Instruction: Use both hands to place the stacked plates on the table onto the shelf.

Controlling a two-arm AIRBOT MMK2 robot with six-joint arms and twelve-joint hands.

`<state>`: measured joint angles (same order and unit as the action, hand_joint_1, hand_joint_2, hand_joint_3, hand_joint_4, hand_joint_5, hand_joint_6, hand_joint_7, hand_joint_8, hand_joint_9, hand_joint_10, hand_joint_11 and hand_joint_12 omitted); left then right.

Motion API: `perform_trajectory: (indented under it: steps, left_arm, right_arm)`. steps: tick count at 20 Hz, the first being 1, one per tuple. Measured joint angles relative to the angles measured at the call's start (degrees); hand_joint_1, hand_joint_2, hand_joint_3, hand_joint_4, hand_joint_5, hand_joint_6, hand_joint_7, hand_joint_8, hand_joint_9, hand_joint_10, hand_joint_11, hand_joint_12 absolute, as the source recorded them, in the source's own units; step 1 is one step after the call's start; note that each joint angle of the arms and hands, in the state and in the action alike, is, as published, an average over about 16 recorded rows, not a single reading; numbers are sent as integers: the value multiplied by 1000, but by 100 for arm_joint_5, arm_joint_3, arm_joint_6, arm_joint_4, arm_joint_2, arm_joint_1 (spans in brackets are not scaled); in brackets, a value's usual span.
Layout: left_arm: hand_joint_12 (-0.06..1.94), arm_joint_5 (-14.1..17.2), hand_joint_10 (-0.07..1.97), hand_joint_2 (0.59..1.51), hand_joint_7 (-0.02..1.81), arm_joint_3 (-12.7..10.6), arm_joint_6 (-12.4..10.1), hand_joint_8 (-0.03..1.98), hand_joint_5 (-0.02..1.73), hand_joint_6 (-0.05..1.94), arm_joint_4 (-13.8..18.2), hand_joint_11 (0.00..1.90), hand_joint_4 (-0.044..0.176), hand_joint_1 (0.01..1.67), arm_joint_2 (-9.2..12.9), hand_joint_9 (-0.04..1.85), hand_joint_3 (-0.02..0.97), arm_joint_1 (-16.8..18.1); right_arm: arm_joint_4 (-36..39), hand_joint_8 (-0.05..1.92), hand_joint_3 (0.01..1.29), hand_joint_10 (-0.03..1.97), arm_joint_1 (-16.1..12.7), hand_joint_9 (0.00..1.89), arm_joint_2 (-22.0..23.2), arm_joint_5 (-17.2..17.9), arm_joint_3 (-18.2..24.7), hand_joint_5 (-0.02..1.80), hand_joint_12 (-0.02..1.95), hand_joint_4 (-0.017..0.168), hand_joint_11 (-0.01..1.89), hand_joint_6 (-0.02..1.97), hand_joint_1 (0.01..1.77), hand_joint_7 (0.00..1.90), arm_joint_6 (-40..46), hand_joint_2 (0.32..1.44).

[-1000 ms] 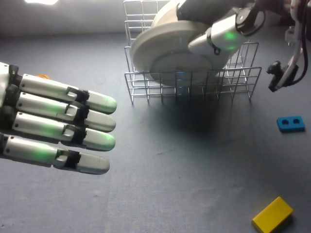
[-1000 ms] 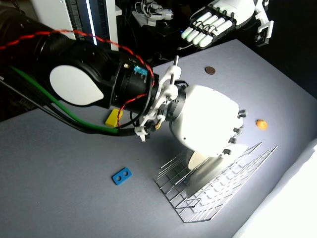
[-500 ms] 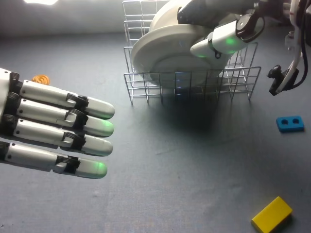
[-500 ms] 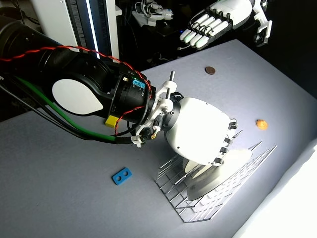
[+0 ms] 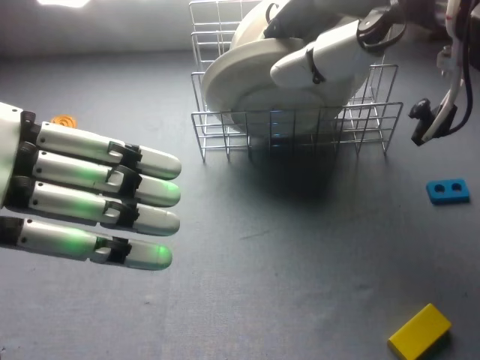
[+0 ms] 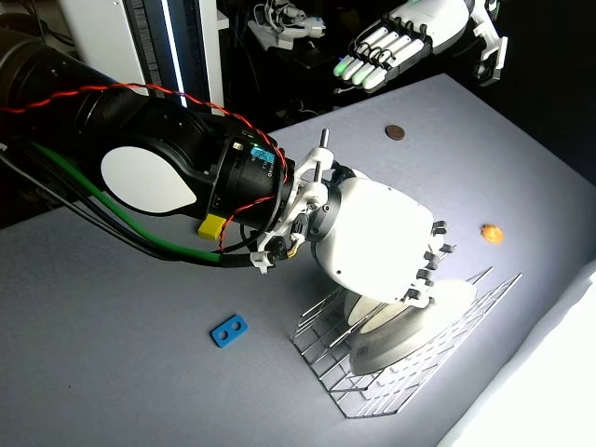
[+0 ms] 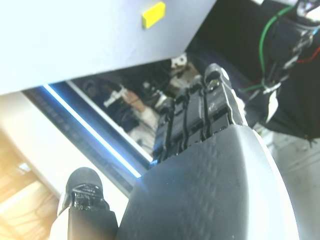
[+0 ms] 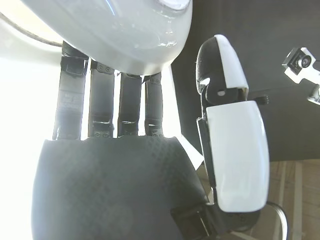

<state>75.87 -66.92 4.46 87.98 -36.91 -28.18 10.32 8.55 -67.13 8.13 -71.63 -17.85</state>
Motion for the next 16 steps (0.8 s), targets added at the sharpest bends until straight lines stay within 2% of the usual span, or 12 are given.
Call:
perform_trajectory:
  steps: [4, 10, 13, 16]
  left_arm:
    - [9, -59, 11, 1089, 45, 21, 7, 9, 75, 20, -13, 23, 1, 20, 7, 25, 20, 7]
    - [11, -102, 11, 1091, 61, 22, 8, 8, 86, 20, -29, 27, 1, 19, 17, 35, 20, 15]
    - [78, -106, 35, 1098, 129, 25, 9, 15, 137, 20, -33, 52, 1, 19, 23, 95, 20, 19]
    - [386, -108, 277, 1117, 250, 30, 8, 185, 233, 143, -31, 122, 1, 20, 28, 205, 21, 29]
  right_arm:
    - [-7, 48, 11, 204, -154, 786, 89, 19, 147, 746, 1225, -5, 420, 155, 751, 897, -210, 1152]
    - [-7, 20, 11, 146, -450, 824, 401, 106, 685, 788, 1209, -6, 404, 90, 644, 916, -956, 1158]
    - [-8, 28, 11, 157, -570, 848, 637, 183, 1084, 801, 1213, -6, 424, 116, 569, 939, -1456, 1169]
    - [-8, 205, 11, 345, -633, 870, 890, 279, 1531, 787, 1312, -5, 514, 355, 505, 951, -1995, 1170]
